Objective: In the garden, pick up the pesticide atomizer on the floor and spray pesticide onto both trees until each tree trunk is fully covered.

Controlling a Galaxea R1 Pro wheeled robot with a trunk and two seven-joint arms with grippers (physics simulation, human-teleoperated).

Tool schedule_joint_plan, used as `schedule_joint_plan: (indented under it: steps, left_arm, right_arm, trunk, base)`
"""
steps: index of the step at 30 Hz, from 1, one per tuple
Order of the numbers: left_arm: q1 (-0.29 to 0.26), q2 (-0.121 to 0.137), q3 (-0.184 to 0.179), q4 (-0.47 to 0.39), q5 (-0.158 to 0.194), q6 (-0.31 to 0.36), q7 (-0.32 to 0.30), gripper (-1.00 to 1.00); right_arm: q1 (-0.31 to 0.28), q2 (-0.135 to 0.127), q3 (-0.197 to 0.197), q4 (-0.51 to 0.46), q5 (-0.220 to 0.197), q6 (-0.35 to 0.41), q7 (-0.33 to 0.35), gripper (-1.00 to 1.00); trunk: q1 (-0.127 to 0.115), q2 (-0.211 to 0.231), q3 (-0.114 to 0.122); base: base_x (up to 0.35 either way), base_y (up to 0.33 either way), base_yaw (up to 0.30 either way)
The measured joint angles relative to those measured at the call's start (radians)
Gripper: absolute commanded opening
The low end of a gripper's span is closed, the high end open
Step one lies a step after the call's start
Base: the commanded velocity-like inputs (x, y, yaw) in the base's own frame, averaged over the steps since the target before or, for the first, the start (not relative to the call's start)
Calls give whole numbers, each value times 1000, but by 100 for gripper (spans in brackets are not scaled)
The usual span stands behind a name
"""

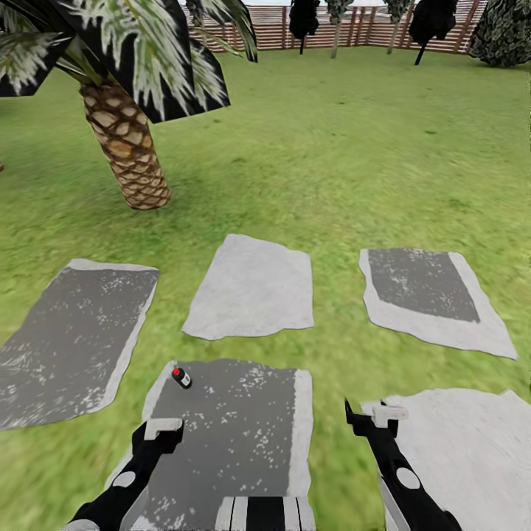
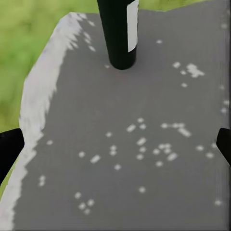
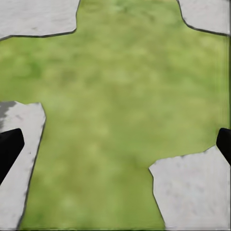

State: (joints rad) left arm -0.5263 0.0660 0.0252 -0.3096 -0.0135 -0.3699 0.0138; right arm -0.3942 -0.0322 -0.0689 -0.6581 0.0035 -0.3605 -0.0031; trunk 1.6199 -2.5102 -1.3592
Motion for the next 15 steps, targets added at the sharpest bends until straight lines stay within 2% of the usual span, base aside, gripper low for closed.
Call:
schedule_joint_plan:
  steps: [6,15]
  left_arm:
    - [0,2,0,-1,0,-2,0,100]
    - [10,2,2,0,1,-6,1,100]
  right_arm:
    - [0,0,0,0,0,-1,0,100]
    - [0,1,1,-2,1,0,0,100]
  trunk:
    - [3,-1,-28]
    - [3,-1,-28]
  base:
    - [0,0,-75]
    - [0,0,-4]
